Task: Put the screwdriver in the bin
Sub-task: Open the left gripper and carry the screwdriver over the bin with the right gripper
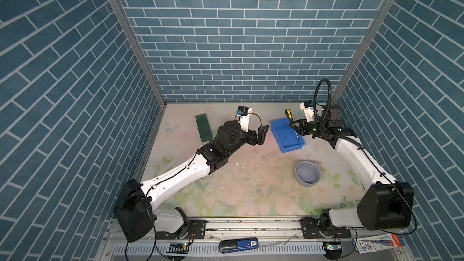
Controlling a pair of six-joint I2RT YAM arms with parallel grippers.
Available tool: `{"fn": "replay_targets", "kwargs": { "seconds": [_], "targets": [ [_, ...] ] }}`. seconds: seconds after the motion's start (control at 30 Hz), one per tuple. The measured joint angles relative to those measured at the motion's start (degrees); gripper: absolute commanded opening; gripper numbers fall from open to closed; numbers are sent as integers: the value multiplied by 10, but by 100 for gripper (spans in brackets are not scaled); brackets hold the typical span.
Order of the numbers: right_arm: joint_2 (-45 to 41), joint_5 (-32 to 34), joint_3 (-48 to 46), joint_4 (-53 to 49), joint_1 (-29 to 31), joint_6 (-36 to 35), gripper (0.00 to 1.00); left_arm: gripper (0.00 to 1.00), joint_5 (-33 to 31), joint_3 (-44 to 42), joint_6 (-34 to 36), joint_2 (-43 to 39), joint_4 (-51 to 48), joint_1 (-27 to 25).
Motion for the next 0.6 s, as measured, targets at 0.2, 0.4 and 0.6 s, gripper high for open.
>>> {"fn": "replay_targets", "kwargs": {
  "seconds": [0.2, 0.4, 0.6],
  "targets": [
    [81, 93, 19, -9, -1, -47, 0, 100, -31, 3, 118, 15, -73, -41],
    [170, 135, 22, 13, -1, -46, 0, 100, -35, 3, 162, 40, -88, -61],
    [255, 154, 54, 39, -1, -37, 0, 100, -35, 3, 174, 58, -88, -78]
  ]
}}
